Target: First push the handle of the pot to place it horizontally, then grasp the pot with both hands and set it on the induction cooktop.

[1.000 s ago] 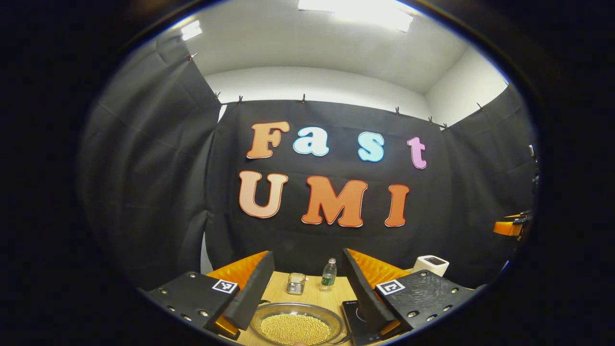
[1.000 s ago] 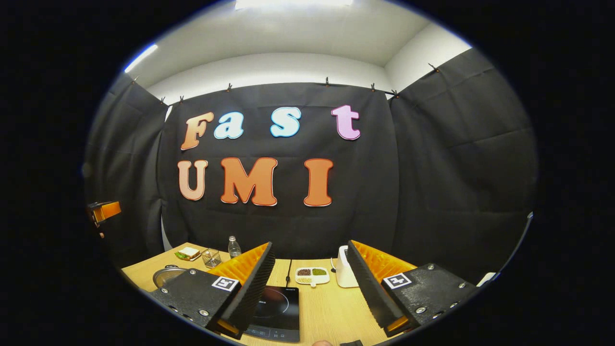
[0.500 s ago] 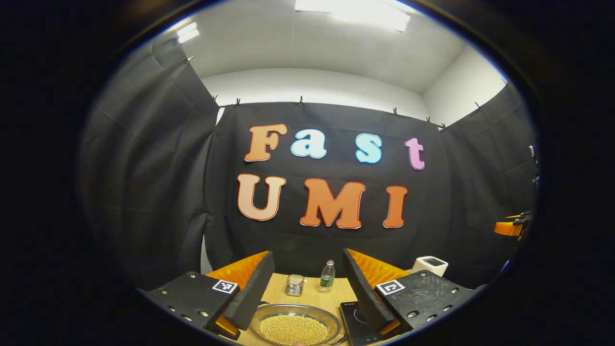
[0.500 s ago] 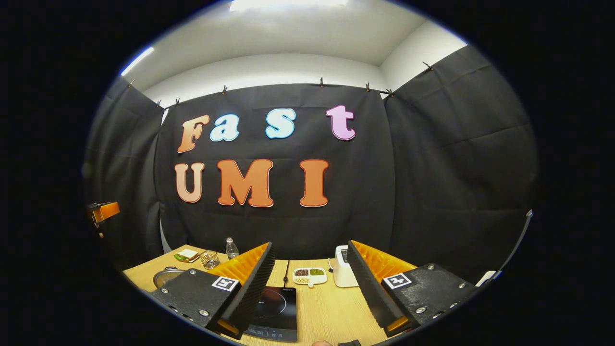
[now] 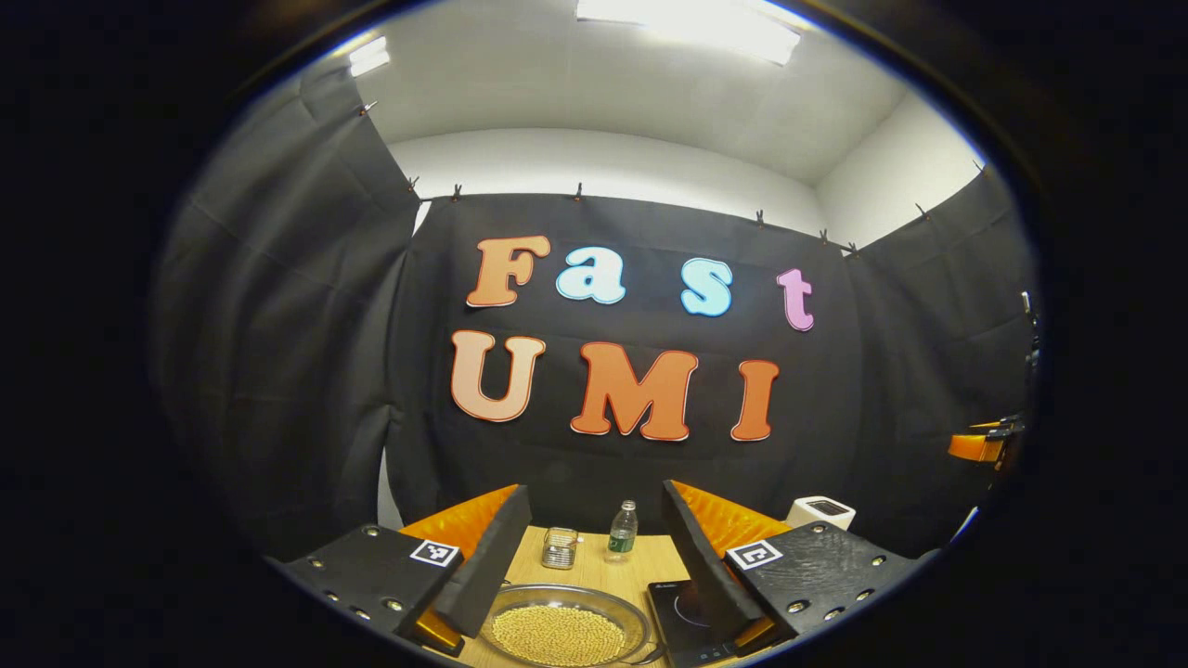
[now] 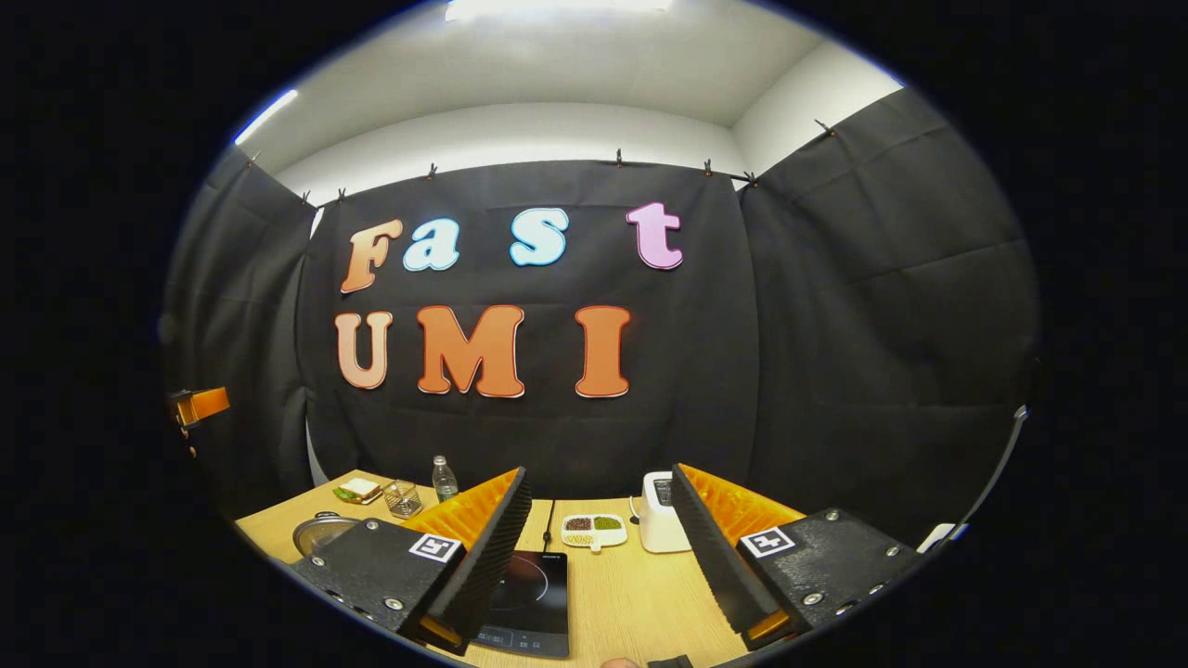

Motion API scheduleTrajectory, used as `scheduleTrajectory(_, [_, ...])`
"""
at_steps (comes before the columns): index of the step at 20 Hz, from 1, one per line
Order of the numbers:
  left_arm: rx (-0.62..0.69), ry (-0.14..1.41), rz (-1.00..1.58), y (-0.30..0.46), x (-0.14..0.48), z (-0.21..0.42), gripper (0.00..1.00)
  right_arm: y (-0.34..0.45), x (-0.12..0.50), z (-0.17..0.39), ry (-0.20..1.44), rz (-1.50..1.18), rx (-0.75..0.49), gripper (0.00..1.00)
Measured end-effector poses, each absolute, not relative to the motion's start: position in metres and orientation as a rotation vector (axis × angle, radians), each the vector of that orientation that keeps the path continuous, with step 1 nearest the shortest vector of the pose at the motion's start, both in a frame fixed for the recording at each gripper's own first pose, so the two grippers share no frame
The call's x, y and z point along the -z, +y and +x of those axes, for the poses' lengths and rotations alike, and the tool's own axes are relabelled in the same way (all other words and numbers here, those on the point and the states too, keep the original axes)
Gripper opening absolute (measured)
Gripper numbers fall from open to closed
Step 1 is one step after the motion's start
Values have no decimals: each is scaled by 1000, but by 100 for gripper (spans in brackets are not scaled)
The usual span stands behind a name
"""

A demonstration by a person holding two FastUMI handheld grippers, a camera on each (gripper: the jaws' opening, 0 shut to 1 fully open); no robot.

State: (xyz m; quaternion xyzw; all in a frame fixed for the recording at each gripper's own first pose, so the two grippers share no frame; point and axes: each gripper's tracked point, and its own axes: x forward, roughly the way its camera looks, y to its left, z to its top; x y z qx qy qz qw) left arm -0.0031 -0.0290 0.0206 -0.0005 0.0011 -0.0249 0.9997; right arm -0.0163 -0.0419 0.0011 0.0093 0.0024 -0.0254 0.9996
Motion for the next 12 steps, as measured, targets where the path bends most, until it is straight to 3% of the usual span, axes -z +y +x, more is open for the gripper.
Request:
scheduleTrajectory(4, [5,24,12,-12,-16,-6,91,-40,4,-17,20,23,44,94])
scheduleTrajectory(6, [5,20,12,-11,-18,-7,78,-40,4,-18,19,22,43,94])
scheduleTrajectory(7, [21,24,3,-13,-18,-8,65,-40,3,-19,18,23,44,94])
scheduleTrajectory(12, [40,50,-8,-7,-8,-8,37,-37,3,-18,16,24,41,94])
